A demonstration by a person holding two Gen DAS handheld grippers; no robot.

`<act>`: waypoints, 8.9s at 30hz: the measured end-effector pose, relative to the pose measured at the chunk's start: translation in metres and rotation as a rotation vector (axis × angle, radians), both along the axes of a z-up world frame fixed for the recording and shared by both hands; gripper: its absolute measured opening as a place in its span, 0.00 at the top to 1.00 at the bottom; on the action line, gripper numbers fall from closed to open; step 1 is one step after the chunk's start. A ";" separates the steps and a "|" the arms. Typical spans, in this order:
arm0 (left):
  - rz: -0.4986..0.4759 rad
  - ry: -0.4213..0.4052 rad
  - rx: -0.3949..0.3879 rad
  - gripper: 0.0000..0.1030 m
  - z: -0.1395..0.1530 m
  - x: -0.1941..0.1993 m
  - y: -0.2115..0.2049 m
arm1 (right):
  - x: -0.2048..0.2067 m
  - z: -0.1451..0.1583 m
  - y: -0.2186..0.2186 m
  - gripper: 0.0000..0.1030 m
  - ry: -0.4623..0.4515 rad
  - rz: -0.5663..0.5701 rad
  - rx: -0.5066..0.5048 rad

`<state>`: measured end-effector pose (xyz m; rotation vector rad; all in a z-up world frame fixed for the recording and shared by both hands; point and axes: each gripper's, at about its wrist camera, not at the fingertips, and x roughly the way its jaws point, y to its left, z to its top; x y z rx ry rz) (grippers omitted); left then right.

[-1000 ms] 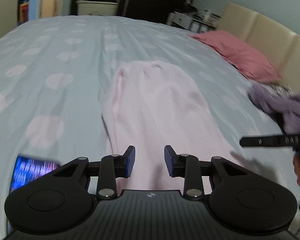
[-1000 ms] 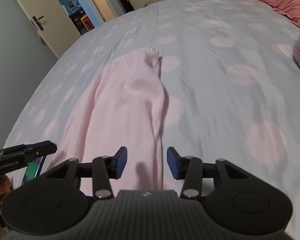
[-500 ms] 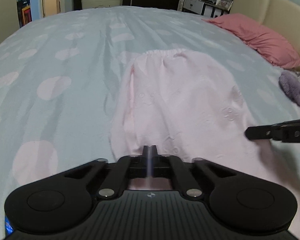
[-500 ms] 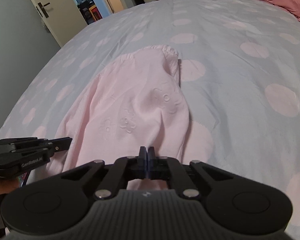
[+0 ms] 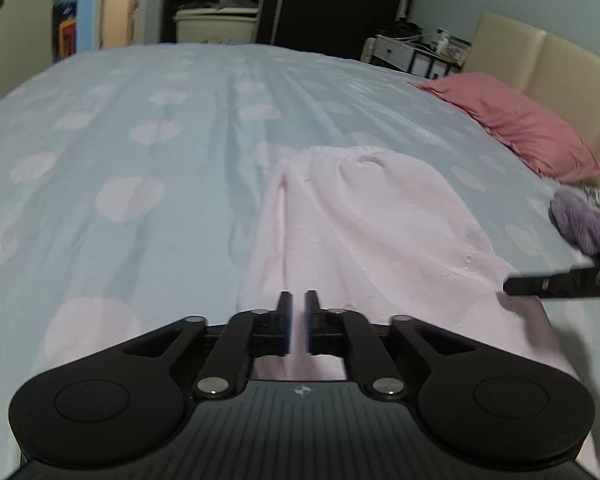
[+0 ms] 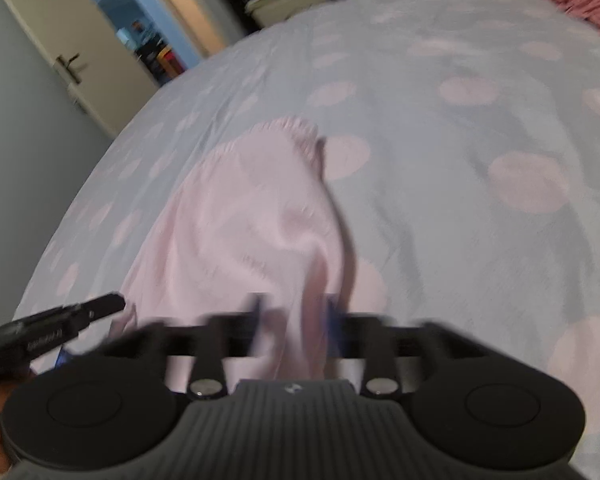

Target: Fold clothes

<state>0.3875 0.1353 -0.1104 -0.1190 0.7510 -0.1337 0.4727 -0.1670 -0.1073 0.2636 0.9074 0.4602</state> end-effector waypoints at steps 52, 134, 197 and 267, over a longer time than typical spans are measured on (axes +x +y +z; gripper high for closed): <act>-0.275 0.295 -0.115 0.60 0.006 -0.483 -0.010 | -0.504 0.001 -0.119 0.42 0.308 0.235 0.102; -0.557 0.327 -0.660 0.96 0.071 -0.351 0.012 | -0.403 0.053 -0.107 0.94 0.309 0.528 0.332; -0.320 0.272 -0.123 0.91 -0.017 -0.344 -0.006 | -0.406 -0.010 -0.064 0.85 0.081 0.197 -0.059; -1.184 -0.448 0.687 0.52 0.017 -0.519 -0.115 | -0.551 -0.006 -0.030 0.21 -0.777 1.340 -0.980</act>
